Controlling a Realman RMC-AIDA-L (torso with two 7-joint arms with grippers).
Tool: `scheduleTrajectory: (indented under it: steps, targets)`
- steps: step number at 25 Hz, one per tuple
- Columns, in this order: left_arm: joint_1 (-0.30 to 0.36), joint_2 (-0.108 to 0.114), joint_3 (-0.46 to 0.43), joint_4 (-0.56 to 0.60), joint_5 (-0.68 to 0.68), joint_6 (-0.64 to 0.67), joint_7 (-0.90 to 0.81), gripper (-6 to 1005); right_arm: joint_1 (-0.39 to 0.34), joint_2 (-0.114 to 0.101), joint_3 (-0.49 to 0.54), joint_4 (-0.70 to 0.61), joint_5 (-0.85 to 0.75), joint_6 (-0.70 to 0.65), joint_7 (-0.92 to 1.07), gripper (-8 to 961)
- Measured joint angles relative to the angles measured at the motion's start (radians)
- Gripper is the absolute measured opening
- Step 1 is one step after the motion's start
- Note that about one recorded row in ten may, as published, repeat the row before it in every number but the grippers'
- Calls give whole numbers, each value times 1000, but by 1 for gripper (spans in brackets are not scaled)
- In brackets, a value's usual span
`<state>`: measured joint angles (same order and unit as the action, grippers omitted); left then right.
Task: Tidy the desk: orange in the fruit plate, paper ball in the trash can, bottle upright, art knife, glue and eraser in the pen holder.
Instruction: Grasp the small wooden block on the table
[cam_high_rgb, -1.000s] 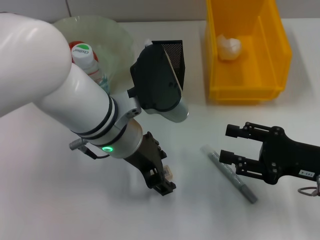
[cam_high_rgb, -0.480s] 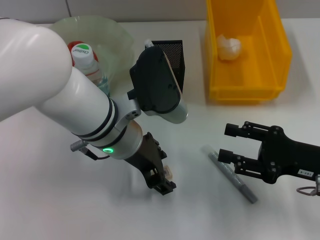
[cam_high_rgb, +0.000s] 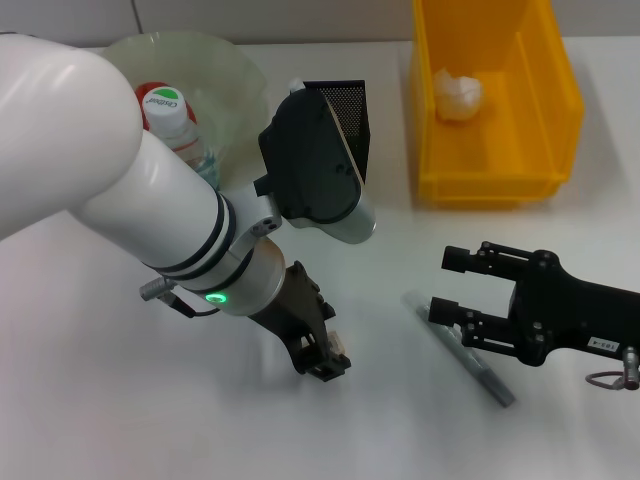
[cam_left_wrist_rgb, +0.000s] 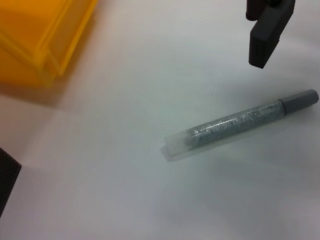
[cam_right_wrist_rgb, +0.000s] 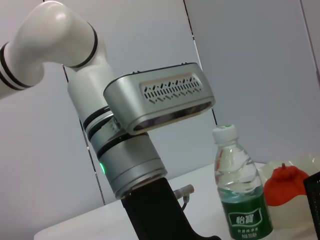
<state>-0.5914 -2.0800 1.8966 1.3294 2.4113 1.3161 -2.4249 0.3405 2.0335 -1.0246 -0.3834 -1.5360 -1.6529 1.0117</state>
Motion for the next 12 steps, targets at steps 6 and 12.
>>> scheduleTrajectory:
  steps: [6, 12]
  targets:
    - [-3, 0, -3, 0, 2, 1, -1, 611, 0, 1, 0, -1, 1, 1, 0, 665]
    - [-7, 0, -8, 1, 5, 9, -1, 581, -1, 2, 3, -12, 4, 2, 4, 665]
